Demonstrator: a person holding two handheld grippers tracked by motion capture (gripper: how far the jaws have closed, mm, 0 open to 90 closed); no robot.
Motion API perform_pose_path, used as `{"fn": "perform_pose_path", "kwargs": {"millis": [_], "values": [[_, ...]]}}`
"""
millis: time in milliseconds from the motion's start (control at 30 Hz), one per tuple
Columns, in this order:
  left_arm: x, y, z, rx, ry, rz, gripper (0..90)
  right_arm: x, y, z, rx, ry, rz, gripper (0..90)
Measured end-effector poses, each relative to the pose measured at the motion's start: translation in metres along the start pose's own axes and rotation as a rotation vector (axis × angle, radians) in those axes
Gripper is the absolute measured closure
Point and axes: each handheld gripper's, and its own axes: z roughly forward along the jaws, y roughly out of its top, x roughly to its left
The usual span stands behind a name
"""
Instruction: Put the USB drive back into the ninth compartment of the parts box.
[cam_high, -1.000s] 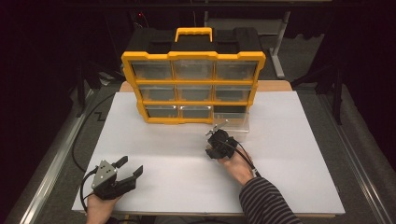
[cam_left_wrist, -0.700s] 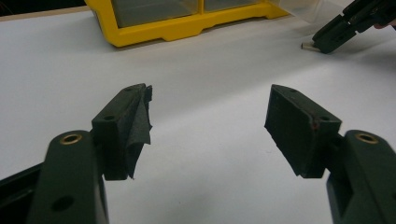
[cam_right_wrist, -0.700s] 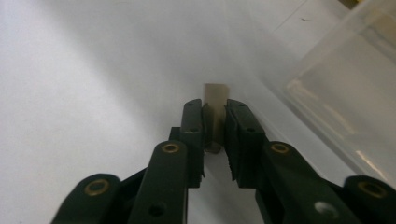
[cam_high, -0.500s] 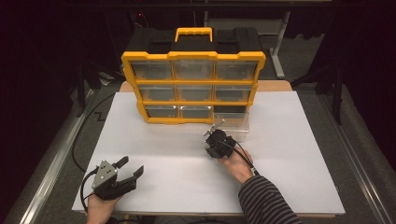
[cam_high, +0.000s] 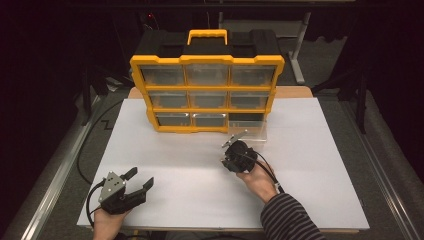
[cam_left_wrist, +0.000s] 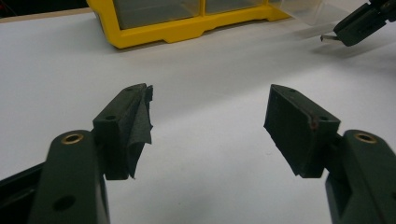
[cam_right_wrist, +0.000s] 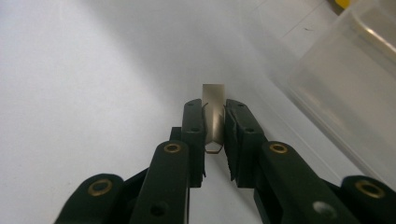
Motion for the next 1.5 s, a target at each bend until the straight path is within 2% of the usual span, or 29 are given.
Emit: {"fn": "perform_pose_path", "kwargs": {"millis": [100,333,433,533,667,1033,1333,1400,1500], "values": [[0.000,0.000,0.001,0.004,-0.002,-0.003,32.1,0.001,-0.003,-0.006,-0.013,0.005,0.015,79.4],[0.000,0.000,0.001,0.003,0.001,-0.002,32.1,0.000,-0.012,-0.020,-0.036,0.009,0.016,79.4],[0.003,0.000,0.002,0.000,0.009,-0.020,32.1,-0.006,-0.020,-0.031,-0.046,0.005,0.028,79.4],[0.003,-0.001,0.001,0.000,0.013,-0.018,32.0,-0.012,-0.028,-0.038,-0.056,-0.003,0.040,79.5],[0.004,-0.001,0.001,-0.002,0.014,-0.028,32.0,-0.018,-0.037,-0.043,-0.053,-0.011,0.054,79.5],[0.004,-0.001,0.000,0.001,0.017,-0.030,32.0,-0.023,-0.048,-0.054,-0.066,-0.023,0.060,79.6],[0.004,-0.001,-0.001,-0.010,0.023,-0.019,31.9,-0.032,-0.064,-0.067,-0.096,-0.027,0.104,79.5],[0.004,-0.001,0.000,-0.010,0.023,-0.021,31.9,-0.034,-0.065,-0.068,-0.100,-0.029,0.095,79.6],[0.004,-0.001,0.000,-0.007,0.024,-0.019,31.9,-0.038,-0.070,-0.073,-0.115,-0.028,0.110,79.6]]}}
